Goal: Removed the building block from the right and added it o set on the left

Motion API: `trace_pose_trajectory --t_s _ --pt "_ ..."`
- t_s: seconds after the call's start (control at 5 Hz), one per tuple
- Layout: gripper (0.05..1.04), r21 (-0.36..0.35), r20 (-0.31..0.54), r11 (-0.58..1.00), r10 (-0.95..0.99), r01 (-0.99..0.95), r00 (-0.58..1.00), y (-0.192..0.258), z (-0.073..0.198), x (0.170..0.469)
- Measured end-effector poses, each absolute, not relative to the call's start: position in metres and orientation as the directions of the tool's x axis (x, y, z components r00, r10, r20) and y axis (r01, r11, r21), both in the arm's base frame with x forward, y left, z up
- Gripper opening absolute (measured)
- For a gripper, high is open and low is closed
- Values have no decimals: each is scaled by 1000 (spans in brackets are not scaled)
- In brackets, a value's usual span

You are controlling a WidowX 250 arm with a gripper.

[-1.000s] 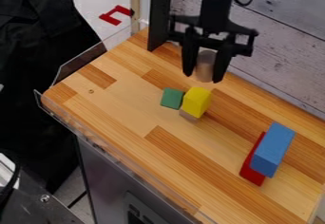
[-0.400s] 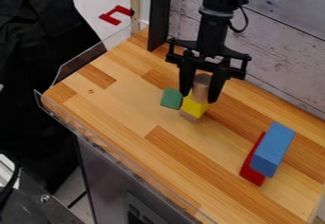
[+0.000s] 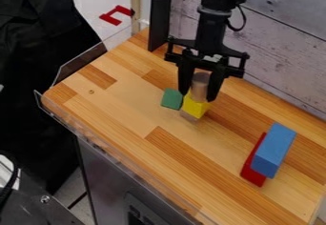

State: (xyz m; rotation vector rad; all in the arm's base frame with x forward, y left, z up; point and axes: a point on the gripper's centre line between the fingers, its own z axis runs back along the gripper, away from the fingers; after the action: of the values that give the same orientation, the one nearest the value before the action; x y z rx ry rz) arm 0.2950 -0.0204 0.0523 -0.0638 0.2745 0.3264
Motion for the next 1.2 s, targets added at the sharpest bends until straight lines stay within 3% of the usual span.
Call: trace_pose_trajectory --t_s 0.6,0.8,1.0,1.2 --pt "549 -9 -285 947 307 -323 908 -20 52 294" --pt "860 -4 -301 947 306 -322 903 -20 50 292" --pt "1006 -2 -297 943 317 -333 901 -20 52 294" --pt "1001 16 -308 939 331 -343 892 -19 53 292"
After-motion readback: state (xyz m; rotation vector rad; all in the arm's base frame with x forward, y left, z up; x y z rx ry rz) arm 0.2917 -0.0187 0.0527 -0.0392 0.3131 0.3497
